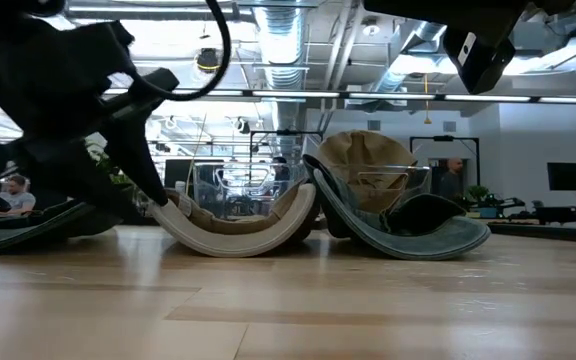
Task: Pick & Place hat
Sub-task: Put the brown cap into the right transparent bin
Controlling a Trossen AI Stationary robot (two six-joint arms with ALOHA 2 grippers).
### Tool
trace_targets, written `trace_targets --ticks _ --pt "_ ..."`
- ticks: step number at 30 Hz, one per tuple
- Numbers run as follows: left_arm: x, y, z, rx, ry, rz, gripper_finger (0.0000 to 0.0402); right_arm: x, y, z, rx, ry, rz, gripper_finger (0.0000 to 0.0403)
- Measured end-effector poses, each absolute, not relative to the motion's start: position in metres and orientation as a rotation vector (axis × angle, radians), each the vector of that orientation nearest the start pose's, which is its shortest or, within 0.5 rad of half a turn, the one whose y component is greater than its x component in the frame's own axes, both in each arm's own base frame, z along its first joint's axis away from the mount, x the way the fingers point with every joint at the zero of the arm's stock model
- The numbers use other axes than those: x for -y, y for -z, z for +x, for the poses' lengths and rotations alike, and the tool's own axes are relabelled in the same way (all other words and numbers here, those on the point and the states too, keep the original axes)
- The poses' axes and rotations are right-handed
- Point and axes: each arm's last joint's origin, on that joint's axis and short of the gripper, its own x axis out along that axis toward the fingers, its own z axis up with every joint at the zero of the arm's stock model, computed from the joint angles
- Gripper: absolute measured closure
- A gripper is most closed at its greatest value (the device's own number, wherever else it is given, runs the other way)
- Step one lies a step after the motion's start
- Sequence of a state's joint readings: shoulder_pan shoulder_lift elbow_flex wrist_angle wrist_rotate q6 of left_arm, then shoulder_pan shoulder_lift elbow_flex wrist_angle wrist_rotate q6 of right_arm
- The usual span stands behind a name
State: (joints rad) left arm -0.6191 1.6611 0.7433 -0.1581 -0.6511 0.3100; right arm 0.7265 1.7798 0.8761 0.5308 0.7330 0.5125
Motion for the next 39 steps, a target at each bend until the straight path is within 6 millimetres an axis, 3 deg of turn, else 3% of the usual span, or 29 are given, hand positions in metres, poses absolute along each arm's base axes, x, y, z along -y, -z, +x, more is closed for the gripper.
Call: trace_targets --ticks 12,15,19,21,31,39 --pt "0.132 -0.127 0.252 -0.922 0.097 0.863 0.0291 -0.222 -0.174 0.279 -0.267 0.077 0.261 0.0402" --pt "0.132 -0.127 0.252 -0.924 0.103 0.859 0.0315 -0.222 -0.174 0.279 -0.267 0.077 0.261 0.0402" --pt "0.132 -0.128 0.252 -0.919 0.114 0.851 0.0383 -0.222 -0.174 0.279 -0.267 0.077 0.261 0.0402" --pt "0.134 -0.128 0.252 -0.914 0.111 0.857 0.0386 -0.222 -0.174 0.279 -0.267 0.077 0.261 0.0402" --pt "0.157 -0.129 0.236 -0.856 0.142 1.09 0.0387 -0.222 -0.174 0.279 -0.258 0.098 0.258 0.0402" --pt "0.19 -0.144 0.225 -0.73 0.154 1.353 0.0386 -0.22 -0.175 0.279 -0.229 0.166 0.251 0.0402"
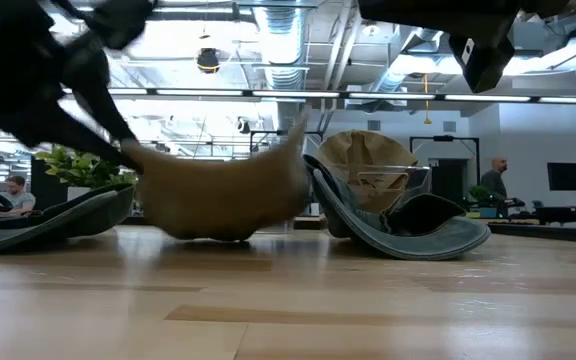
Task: Pick & Place hat
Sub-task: Put the brown cap into the right transparent bin
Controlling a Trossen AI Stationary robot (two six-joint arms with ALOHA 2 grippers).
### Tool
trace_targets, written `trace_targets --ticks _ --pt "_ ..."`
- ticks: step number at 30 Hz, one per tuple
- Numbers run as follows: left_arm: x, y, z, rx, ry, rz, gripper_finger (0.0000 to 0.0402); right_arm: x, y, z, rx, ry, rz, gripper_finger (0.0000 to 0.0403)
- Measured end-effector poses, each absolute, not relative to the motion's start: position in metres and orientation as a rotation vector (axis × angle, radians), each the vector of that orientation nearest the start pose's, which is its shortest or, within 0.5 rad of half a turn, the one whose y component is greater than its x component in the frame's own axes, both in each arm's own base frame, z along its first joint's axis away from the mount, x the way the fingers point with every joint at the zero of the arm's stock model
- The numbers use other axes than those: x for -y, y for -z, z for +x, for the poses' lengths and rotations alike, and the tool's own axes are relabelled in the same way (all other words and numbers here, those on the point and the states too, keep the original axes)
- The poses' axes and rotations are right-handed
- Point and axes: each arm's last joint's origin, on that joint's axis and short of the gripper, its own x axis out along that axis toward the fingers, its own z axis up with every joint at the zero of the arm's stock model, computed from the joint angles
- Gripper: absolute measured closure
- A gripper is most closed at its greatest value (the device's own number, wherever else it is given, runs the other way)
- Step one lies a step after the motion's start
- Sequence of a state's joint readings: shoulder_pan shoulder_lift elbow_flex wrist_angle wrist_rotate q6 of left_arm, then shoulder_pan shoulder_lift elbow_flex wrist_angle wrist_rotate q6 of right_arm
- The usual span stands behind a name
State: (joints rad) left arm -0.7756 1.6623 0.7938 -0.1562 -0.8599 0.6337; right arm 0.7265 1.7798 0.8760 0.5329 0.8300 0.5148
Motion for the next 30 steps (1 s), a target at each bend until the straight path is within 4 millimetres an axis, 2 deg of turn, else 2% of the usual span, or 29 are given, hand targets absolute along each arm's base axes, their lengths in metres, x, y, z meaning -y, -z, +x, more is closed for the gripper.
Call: trace_targets --ticks 6,9,15,21,24,30 --pt "0.211 -0.156 0.214 -0.642 0.108 1.562 0.0385 -0.22 -0.182 0.281 -0.154 0.201 0.302 0.0402" --pt "0.217 -0.158 0.208 -0.62 0.1 1.656 0.0385 -0.22 -0.192 0.282 -0.089 0.2 0.307 0.0402" --pt "0.22 -0.159 0.204 -0.609 0.113 1.768 0.0385 -0.209 -0.239 0.279 0.096 0.182 0.323 0.0402" --pt "0.221 -0.158 0.204 -0.606 0.147 1.77 0.0384 -0.179 -0.292 0.268 0.224 0.215 0.332 0.0402" --pt "0.223 -0.158 0.202 -0.6 0.18 1.855 0.0384 -0.158 -0.311 0.263 0.241 0.231 0.381 0.0402" --pt "0.227 -0.159 0.197 -0.575 0.243 2.078 0.0384 -0.112 -0.33 0.257 0.167 0.214 0.491 0.0403"
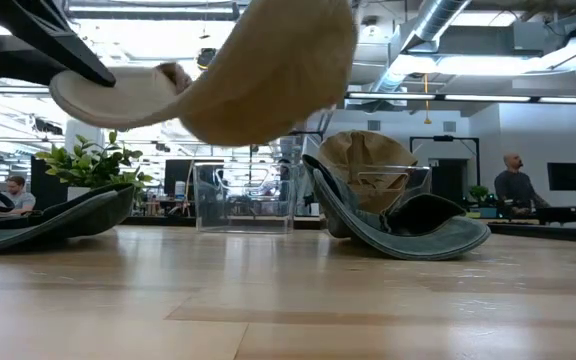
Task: Pick & Place hat
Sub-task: Put the brown cap into the right transparent bin
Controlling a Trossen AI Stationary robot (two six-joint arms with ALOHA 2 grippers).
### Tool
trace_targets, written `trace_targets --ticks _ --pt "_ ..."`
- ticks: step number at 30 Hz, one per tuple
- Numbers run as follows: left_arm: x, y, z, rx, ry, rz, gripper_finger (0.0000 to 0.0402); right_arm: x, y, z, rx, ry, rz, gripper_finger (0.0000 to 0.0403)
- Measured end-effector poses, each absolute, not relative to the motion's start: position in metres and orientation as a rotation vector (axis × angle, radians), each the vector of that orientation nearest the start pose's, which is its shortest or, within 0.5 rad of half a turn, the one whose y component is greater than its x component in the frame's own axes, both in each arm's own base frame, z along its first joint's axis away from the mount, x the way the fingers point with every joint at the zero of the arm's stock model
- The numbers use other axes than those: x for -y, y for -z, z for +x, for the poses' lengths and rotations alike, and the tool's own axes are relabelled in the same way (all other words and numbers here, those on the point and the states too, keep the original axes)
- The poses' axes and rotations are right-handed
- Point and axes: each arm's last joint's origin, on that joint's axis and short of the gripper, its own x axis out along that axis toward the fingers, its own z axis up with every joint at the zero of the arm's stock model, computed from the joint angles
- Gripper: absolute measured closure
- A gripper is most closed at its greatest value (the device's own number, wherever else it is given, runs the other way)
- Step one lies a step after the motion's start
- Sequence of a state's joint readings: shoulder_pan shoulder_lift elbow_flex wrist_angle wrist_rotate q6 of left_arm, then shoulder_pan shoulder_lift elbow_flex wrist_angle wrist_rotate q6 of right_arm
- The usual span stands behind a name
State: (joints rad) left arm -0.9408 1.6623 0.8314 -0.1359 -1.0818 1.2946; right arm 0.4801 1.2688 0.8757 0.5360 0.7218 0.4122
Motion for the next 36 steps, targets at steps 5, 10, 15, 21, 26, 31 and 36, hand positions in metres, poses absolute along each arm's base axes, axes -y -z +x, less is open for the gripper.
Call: trace_targets --ticks 5,10,15,21,26,31,36 --pt "0.228 -0.16 0.197 -0.57 0.278 2.24 0.0384 -0.076 -0.324 0.256 0.009 0.189 0.601 0.0403" --pt "0.229 -0.16 0.197 -0.561 0.302 2.299 0.0384 -0.051 -0.31 0.264 -0.171 0.103 0.682 0.0403" --pt "0.229 -0.161 0.198 -0.552 0.3 2.292 0.0384 -0.039 -0.294 0.276 -0.305 0.005 0.711 0.0403" --pt "0.231 -0.161 0.196 -0.538 0.3 2.289 0.0384 -0.036 -0.273 0.291 -0.408 -0.056 0.714 0.0384" --pt "0.232 -0.161 0.196 -0.533 0.299 2.286 0.0384 -0.031 -0.258 0.303 -0.453 -0.05 0.719 0.0333" --pt "0.232 -0.162 0.196 -0.532 0.299 2.285 0.0381 -0.024 -0.247 0.311 -0.473 -0.039 0.754 0.0279" --pt "0.233 -0.162 0.196 -0.529 0.298 2.284 0.0375 -0.016 -0.233 0.319 -0.532 -0.046 0.827 0.0233"
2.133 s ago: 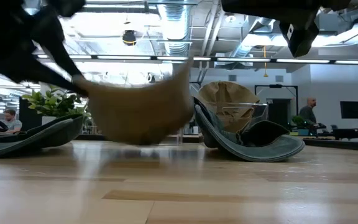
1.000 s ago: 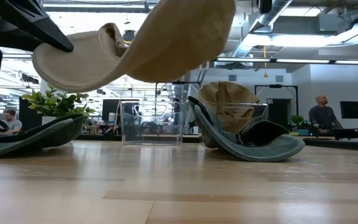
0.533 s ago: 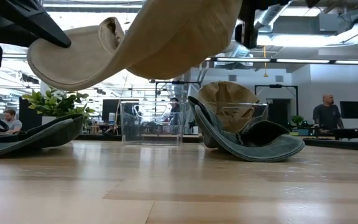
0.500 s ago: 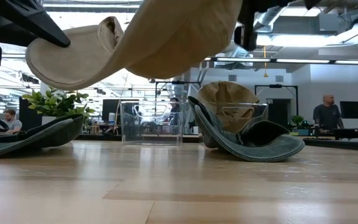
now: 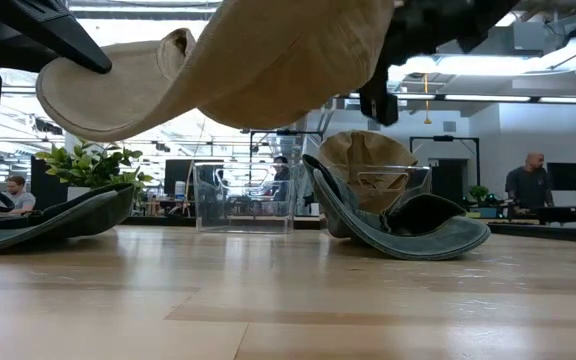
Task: Pick & Place hat
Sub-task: Put the brown cap into the right transparent bin
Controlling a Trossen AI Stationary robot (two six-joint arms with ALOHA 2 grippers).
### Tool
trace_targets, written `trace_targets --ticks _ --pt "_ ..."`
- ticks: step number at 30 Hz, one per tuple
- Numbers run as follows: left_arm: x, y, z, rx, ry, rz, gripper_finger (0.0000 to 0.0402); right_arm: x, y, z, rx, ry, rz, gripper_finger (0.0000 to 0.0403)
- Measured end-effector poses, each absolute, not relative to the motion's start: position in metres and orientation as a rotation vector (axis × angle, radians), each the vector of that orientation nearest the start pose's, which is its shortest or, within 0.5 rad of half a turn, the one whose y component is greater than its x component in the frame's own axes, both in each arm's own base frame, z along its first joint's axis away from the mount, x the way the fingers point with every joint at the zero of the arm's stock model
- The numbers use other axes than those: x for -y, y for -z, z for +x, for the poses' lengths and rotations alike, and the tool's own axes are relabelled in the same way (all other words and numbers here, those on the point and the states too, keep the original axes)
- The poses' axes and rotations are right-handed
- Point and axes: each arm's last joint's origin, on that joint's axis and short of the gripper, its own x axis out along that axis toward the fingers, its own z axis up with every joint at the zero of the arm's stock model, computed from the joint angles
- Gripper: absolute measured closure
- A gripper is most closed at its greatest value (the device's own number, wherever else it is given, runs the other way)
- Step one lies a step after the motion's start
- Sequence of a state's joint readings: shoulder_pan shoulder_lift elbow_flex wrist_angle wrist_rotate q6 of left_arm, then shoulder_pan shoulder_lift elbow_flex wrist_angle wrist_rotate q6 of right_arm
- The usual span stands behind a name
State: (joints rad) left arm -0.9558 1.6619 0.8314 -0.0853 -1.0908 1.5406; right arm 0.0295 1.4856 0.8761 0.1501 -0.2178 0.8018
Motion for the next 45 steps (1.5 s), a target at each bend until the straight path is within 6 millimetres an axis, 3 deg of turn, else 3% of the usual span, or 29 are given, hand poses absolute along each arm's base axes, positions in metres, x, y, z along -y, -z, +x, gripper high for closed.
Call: trace_targets --ticks 6,13,24,45 --pt "0.233 -0.162 0.196 -0.529 0.298 2.283 0.0379 -0.009 -0.216 0.326 -0.588 -0.033 0.861 0.02" --pt "0.233 -0.162 0.196 -0.529 0.297 2.283 0.0375 -0.008 -0.214 0.333 -0.553 -0.113 0.875 0.019" --pt "0.233 -0.162 0.196 -0.529 0.298 2.283 0.0375 -0.021 -0.214 0.333 -0.573 -0.167 0.867 0.0212" --pt "0.233 -0.162 0.196 -0.528 0.296 2.28 0.0376 -0.023 -0.21 0.331 -0.614 -0.148 0.858 0.0243"
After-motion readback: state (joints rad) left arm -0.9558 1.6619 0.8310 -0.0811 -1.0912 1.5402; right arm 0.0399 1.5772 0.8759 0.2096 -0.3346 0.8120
